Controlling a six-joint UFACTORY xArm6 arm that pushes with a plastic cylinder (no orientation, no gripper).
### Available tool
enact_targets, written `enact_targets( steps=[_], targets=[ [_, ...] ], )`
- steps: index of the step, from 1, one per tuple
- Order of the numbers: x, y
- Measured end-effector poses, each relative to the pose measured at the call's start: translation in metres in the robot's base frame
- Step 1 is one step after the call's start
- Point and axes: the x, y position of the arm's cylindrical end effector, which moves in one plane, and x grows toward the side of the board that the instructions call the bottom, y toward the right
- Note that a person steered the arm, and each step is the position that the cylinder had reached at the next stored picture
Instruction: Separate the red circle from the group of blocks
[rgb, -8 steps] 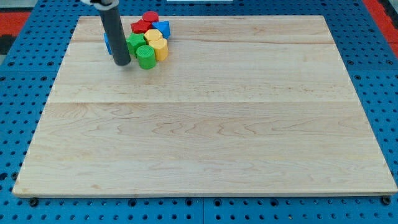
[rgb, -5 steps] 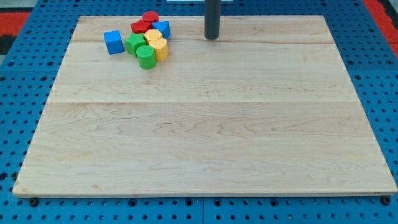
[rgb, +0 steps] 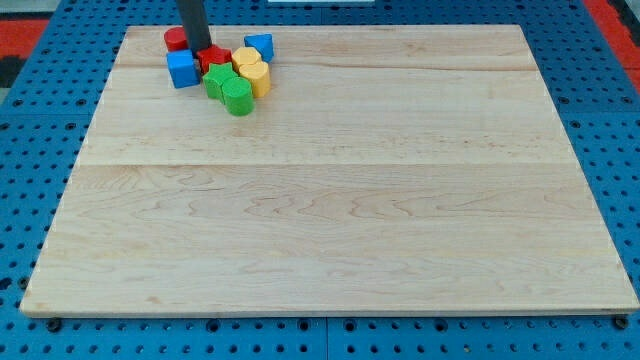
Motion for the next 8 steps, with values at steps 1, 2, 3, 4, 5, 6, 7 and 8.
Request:
enact_targets(
  steps=[1, 2, 3, 4, 5, 6, 7, 8],
  targets=[
    [-0.021, 0.002],
    [-0.019, -0.002],
    [-0.009, -0.039],
    [0.022, -0.034],
    [0.06, 0.001],
    [0.064, -0.034],
    [0.124, -0.009],
    [0.146, 0.067]
  ],
)
